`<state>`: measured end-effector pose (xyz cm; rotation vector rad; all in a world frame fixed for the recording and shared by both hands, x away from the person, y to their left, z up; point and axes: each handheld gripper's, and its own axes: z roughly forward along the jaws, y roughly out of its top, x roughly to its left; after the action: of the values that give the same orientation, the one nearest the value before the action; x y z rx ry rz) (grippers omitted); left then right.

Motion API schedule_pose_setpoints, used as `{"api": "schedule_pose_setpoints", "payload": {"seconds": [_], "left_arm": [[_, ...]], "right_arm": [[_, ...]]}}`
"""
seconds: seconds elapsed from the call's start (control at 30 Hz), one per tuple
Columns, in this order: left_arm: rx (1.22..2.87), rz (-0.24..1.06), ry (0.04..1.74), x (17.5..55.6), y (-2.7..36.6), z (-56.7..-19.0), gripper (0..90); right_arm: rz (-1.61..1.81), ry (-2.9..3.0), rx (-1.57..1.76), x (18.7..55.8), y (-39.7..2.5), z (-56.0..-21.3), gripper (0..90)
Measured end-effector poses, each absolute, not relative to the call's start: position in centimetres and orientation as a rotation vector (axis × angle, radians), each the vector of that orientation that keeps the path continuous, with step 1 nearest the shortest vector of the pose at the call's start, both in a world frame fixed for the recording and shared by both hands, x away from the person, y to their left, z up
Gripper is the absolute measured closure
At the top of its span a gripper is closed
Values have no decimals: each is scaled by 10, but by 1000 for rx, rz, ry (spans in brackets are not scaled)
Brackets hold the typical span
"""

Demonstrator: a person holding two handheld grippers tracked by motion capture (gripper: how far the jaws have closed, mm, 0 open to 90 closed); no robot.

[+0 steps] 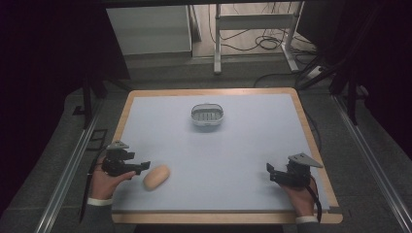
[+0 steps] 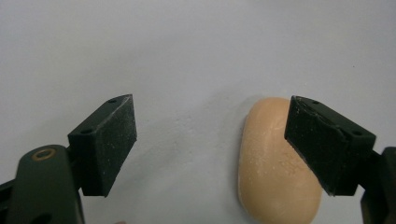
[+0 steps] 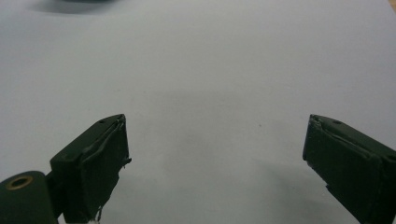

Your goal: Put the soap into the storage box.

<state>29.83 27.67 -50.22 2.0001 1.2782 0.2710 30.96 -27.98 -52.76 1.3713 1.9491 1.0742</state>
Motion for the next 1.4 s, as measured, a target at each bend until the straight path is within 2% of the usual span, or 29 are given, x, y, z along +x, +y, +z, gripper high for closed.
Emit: {"api": "schedule_pose_setpoints", "payload": {"seconds": [0.2,0.8,1.4], "left_arm": [[1972,236,1296,298,275,-496,170],[2083,227,1235,293,264,-478,185],[2217,173,1177,289,242,-488,183]], "right_arm": [[1076,1961,1361,310,-279,-528,72],[1082,1946,1367,309,-280,-528,75],[1058,1943,1361,309,-278,-528,75]]}}
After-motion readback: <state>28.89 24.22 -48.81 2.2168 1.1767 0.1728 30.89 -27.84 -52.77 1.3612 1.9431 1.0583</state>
